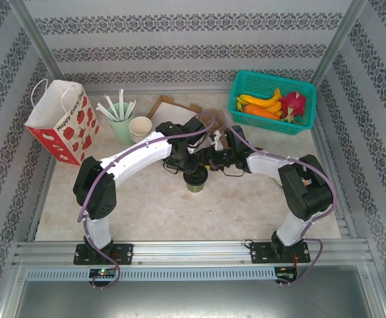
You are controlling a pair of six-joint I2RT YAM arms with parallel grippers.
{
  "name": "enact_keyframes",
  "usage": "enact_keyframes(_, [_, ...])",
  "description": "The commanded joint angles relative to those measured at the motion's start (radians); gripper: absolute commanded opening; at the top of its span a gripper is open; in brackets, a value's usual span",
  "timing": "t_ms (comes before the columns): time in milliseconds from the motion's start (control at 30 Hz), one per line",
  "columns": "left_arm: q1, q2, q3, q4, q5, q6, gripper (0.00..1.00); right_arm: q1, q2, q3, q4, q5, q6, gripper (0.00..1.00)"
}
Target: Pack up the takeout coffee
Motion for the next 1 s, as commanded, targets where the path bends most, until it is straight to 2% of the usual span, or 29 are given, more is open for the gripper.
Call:
enact_keyframes(0, [-0.023,0.107,-0.066,-0.005,-0.028,-0.042,0.00,0.039,0.063,-0.078,-0.255,0.099,-0.070,0.41])
enact_keyframes(200, [-0.023,0.086,-0.019,-0.042,-0.084,-0.039,0.00,-0.004,-0.107,-0.032,-0.241,0.101,-0.035,0.46])
enact_keyframes(400, [-0.024,0.070,0.002,-0.055,-0.097,-0.045,0.00,-0.065,-0.215,-0.064,-0.276,0.083,-0.048,0.49])
enact_keyframes(967, [-0.025,0.083,0.005,-0.048,-0.063,-0.061,0.00,-0.062,-0.235,-0.150,-0.249,0.052,-0.029,0.47])
